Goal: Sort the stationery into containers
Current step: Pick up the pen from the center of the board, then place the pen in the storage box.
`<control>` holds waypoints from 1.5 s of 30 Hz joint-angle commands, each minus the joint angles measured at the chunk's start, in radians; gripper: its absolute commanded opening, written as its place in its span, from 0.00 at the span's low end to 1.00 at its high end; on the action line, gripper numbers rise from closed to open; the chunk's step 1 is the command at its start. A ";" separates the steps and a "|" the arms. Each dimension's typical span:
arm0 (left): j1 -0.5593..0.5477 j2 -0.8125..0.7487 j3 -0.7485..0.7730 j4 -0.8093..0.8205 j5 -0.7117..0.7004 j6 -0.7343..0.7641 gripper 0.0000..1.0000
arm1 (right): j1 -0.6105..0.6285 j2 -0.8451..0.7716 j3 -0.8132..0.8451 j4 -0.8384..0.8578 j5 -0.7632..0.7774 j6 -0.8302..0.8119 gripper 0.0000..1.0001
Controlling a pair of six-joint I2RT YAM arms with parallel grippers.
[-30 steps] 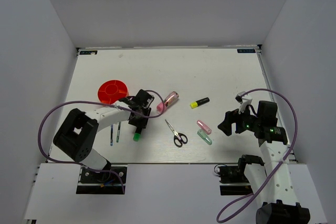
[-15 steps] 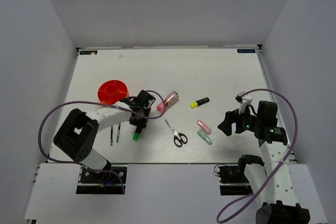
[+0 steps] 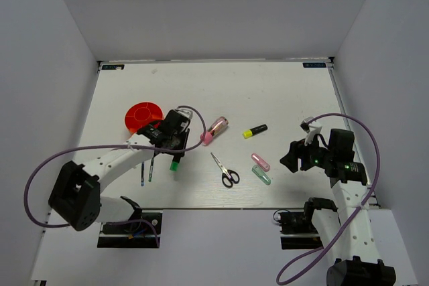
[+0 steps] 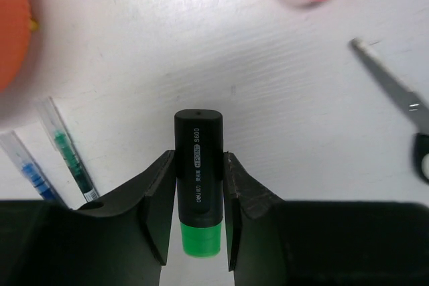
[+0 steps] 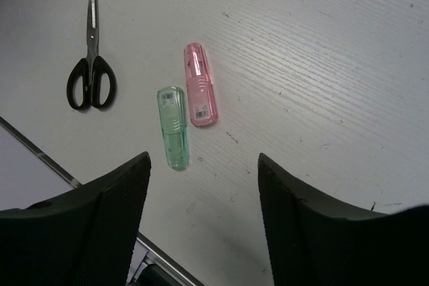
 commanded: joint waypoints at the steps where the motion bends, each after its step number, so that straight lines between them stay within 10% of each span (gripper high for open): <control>1: 0.001 -0.111 0.057 0.005 0.002 -0.012 0.00 | 0.005 -0.012 0.037 -0.002 -0.035 -0.009 0.66; 10: 0.018 -0.266 0.099 0.069 -0.246 0.063 0.00 | 0.005 -0.022 0.021 0.007 -0.046 -0.008 0.01; 26: 0.083 -0.273 0.039 0.424 -0.671 0.244 0.00 | 0.007 -0.015 0.009 0.024 -0.071 -0.012 0.00; 45: 0.081 -0.194 -0.148 0.852 -0.688 0.392 0.00 | 0.012 0.028 0.001 0.035 -0.077 -0.023 0.00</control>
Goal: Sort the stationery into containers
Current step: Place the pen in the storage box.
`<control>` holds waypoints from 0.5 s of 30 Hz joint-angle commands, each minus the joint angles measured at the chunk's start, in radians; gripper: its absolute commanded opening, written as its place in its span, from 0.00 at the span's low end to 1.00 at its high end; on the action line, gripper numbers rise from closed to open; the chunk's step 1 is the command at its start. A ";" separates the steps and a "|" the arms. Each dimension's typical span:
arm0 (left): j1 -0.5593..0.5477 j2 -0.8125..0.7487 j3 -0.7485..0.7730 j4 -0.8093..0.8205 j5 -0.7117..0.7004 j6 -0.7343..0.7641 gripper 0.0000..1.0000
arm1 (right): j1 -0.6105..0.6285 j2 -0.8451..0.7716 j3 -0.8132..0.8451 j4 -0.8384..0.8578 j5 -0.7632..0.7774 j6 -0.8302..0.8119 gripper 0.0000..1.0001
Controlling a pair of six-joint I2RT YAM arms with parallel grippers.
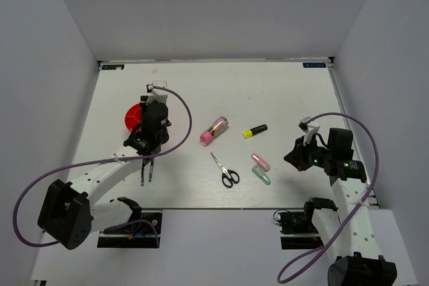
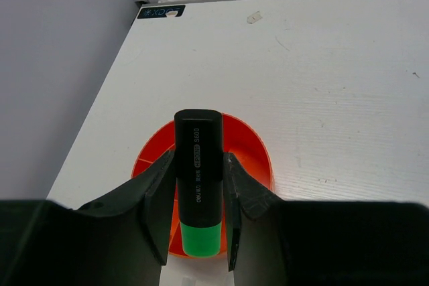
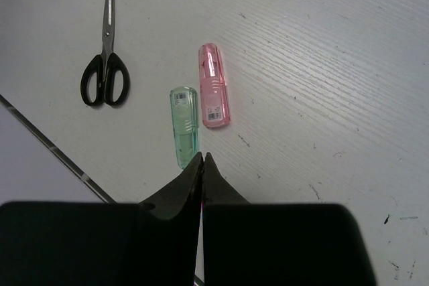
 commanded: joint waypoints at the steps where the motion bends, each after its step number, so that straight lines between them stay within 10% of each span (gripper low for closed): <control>1: 0.003 0.008 -0.030 0.091 -0.009 0.024 0.00 | 0.006 -0.002 0.002 0.031 -0.026 -0.012 0.00; 15: 0.006 0.069 -0.065 0.185 -0.012 0.049 0.01 | 0.006 -0.002 0.016 -0.011 -0.077 -0.074 0.00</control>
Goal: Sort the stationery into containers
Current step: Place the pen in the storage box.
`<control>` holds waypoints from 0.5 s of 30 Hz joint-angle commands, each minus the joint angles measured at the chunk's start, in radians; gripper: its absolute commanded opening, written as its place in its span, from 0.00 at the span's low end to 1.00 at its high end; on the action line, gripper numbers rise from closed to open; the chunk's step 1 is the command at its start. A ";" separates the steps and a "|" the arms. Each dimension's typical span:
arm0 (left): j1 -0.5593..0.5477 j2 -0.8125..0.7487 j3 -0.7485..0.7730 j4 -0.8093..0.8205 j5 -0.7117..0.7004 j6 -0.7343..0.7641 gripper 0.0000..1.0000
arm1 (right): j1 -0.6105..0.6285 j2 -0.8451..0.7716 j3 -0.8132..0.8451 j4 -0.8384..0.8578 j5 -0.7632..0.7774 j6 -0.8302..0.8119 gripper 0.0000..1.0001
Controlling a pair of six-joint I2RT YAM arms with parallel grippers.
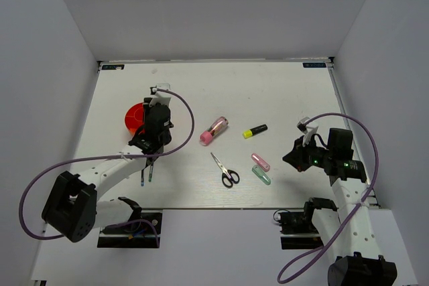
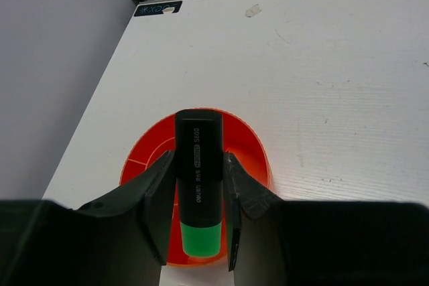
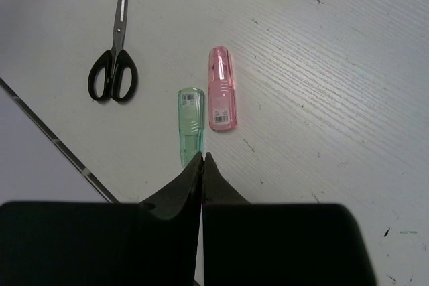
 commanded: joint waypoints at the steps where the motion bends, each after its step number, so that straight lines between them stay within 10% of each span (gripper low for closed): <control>1: 0.009 0.004 -0.016 0.059 -0.018 0.009 0.02 | 0.005 -0.002 0.016 -0.008 -0.040 -0.031 0.00; 15: 0.021 0.047 -0.042 0.105 -0.018 0.015 0.09 | 0.005 0.001 0.017 -0.020 -0.054 -0.042 0.01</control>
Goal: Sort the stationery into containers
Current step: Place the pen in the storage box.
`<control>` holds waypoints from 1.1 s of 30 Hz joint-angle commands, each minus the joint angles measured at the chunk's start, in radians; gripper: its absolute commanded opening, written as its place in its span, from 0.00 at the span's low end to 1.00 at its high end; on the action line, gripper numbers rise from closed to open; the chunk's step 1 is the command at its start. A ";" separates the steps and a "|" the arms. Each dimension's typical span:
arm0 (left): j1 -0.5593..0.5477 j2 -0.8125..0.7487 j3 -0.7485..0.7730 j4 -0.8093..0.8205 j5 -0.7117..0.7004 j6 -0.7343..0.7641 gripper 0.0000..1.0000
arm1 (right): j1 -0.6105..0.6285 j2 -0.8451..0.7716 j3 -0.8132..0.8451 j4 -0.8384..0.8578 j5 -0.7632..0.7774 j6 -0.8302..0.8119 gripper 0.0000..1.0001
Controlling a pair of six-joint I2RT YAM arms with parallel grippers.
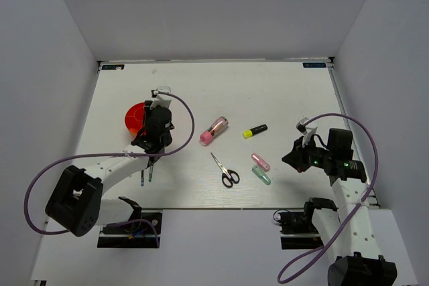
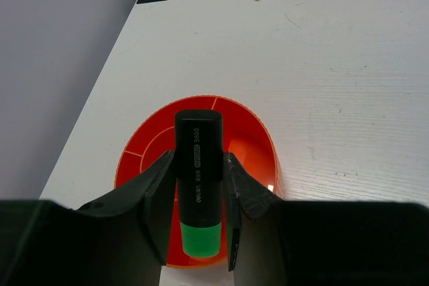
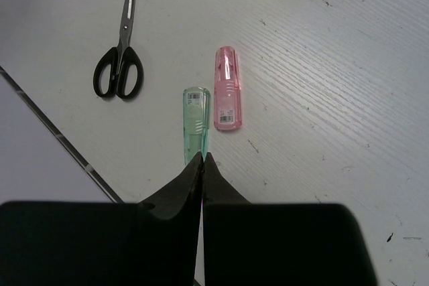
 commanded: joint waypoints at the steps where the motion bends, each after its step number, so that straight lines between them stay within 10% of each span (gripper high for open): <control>1: 0.007 0.002 0.000 0.041 -0.007 0.005 0.09 | 0.005 0.001 0.020 -0.009 -0.032 -0.019 0.01; 33: 0.013 0.051 -0.061 0.150 -0.014 0.073 0.14 | 0.003 0.006 0.017 -0.013 -0.055 -0.033 0.02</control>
